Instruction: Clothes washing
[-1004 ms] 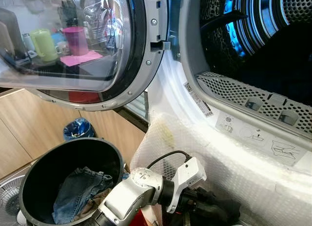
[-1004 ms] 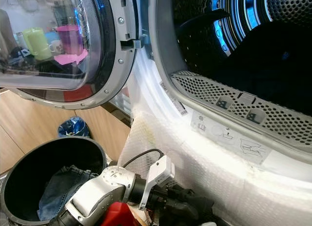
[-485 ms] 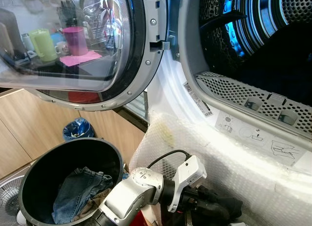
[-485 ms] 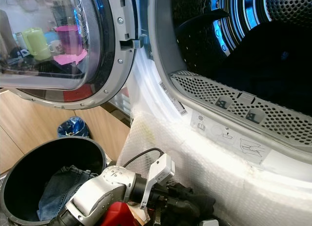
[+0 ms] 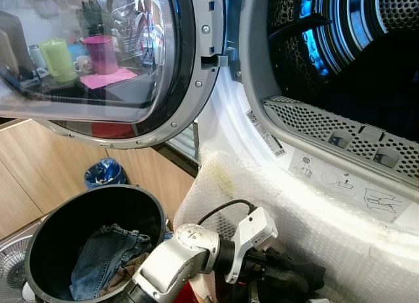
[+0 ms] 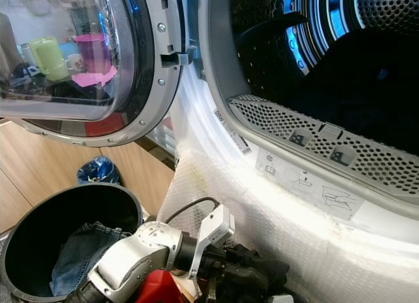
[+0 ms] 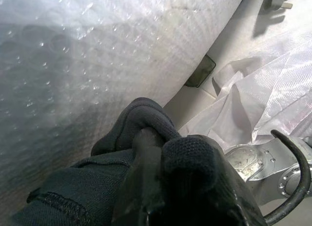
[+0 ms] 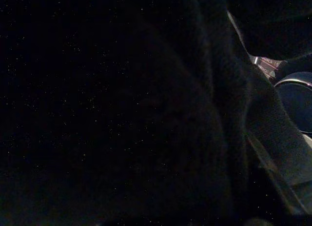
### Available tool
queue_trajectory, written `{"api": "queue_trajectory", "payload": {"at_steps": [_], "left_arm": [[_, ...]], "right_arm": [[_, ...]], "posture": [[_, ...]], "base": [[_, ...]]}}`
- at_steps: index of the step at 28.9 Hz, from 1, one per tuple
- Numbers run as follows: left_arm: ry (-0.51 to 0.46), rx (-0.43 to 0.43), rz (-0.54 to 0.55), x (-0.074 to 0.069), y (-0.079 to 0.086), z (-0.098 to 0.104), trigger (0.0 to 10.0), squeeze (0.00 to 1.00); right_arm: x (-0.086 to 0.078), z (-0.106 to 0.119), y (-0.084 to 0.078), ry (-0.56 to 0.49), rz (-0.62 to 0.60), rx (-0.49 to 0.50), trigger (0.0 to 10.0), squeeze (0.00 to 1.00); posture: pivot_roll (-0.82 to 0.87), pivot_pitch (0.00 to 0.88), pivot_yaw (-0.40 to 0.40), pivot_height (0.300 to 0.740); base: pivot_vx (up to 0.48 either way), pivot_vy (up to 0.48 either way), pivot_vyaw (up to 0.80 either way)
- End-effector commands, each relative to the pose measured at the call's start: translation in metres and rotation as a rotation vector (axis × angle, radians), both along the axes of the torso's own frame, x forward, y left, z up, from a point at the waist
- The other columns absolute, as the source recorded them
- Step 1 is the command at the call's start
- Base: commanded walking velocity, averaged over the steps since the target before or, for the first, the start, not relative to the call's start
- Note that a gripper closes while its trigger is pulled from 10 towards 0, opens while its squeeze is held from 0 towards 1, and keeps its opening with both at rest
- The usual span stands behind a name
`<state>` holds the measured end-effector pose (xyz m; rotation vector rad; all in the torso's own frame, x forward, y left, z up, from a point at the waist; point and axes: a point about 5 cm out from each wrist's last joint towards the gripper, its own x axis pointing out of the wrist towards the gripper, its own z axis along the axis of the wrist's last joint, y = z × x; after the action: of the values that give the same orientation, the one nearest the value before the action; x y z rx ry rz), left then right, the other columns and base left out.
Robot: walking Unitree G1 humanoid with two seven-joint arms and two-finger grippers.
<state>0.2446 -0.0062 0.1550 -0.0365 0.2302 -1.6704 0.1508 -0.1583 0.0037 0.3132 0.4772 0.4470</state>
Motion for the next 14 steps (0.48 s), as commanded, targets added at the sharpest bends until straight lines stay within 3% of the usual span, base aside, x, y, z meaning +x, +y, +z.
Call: {"api": "queue_trajectory", "payload": {"at_steps": [1, 7, 8, 11, 12, 13, 14], "left_arm": [[-0.061, -0.086, -0.038, -0.002, -0.002, 0.023, 0.0, 0.0], [-0.067, -0.078, -0.03, -0.002, -0.001, 0.022, 0.0, 0.0], [-0.069, -0.076, -0.027, -0.002, 0.0, 0.022, 3.5, 0.0], [-0.076, -0.07, -0.021, -0.002, 0.002, 0.021, 4.3, 0.0], [-0.074, -0.06, -0.027, -0.003, 0.005, 0.019, 10.0, 0.06], [-0.073, -0.052, -0.032, -0.004, 0.007, 0.018, 10.0, 0.06], [-0.071, -0.04, -0.041, -0.005, 0.012, 0.017, 10.0, 1.0]], "right_arm": [[-0.009, -0.006, 0.002, 0.046, 0.008, 0.006, 0.0, 0.0], [-0.008, -0.005, 0.002, 0.039, 0.01, 0.015, 0.0, 0.0], [-0.008, -0.005, 0.002, 0.037, 0.011, 0.018, 0.0, 0.0], [-0.007, -0.005, 0.002, 0.033, 0.01, 0.021, 0.0, 0.0], [-0.007, -0.005, 0.002, 0.032, 0.013, 0.022, 0.0, 0.0], [-0.007, -0.005, 0.003, 0.032, 0.015, 0.022, 0.0, 0.0], [-0.007, -0.005, 0.003, 0.031, 0.017, 0.023, 0.0, 0.0]], "posture": [[0.1, 0.039, 0.01, 0.74], [0.1, 0.03, 0.012, 0.74], [0.1, 0.027, 0.013, 0.74], [0.11, 0.024, 0.015, 0.74], [0.11, 0.022, 0.016, 0.74], [0.11, 0.022, 0.016, 0.74], [0.11, 0.021, 0.02, 0.74]], "base": [[0.0, 0.0, 0.0], [0.0, 0.0, 0.0], [0.0, 0.0, 0.0], [0.0, 0.0, 0.0], [0.0, 0.0, 0.0], [0.0, 0.0, 0.0], [0.0, 0.0, 0.0]]}}
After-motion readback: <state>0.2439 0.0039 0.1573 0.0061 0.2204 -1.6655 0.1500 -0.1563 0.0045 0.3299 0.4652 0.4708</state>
